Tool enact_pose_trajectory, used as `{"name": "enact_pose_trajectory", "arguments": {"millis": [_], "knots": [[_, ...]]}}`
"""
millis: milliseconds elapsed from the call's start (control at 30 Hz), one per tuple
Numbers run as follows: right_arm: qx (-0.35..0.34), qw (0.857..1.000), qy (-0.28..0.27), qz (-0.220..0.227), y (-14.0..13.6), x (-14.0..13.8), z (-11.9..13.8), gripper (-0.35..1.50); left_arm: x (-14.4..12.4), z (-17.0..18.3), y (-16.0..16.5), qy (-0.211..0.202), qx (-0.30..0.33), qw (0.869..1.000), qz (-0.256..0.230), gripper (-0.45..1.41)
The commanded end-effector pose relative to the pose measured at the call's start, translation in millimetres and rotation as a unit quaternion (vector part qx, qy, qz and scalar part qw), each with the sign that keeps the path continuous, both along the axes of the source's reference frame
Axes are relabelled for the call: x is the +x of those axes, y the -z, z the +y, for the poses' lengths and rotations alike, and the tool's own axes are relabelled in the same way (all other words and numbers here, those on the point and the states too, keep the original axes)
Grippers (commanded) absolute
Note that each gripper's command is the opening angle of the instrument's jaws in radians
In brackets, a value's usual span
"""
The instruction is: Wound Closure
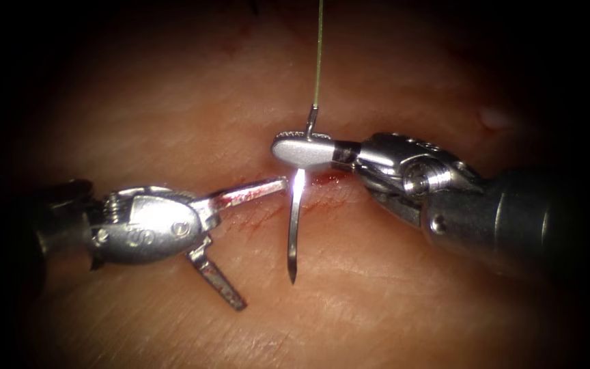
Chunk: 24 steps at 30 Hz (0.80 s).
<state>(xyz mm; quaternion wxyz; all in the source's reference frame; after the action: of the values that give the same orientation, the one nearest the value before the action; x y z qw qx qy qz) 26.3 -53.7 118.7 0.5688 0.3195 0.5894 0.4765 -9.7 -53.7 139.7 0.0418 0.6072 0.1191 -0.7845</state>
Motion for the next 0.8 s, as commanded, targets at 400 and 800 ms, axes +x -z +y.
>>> {"name": "enact_pose_trajectory", "arguments": {"millis": [400, 800], "knots": [[-0.186, 0.982, 0.023, -0.038, -1.4, -0.9, 2.2, -0.35, 4.0, 1.6, -1.8, 0.056, 0.1, 0.993, 0.04, 0.36], [-0.319, 0.945, 0.028, -0.066, -2.3, -0.1, 5.1, -0.35, 3.8, 1.4, -4.7, 0.139, 0.164, 0.966, 0.141, -0.03]]}}
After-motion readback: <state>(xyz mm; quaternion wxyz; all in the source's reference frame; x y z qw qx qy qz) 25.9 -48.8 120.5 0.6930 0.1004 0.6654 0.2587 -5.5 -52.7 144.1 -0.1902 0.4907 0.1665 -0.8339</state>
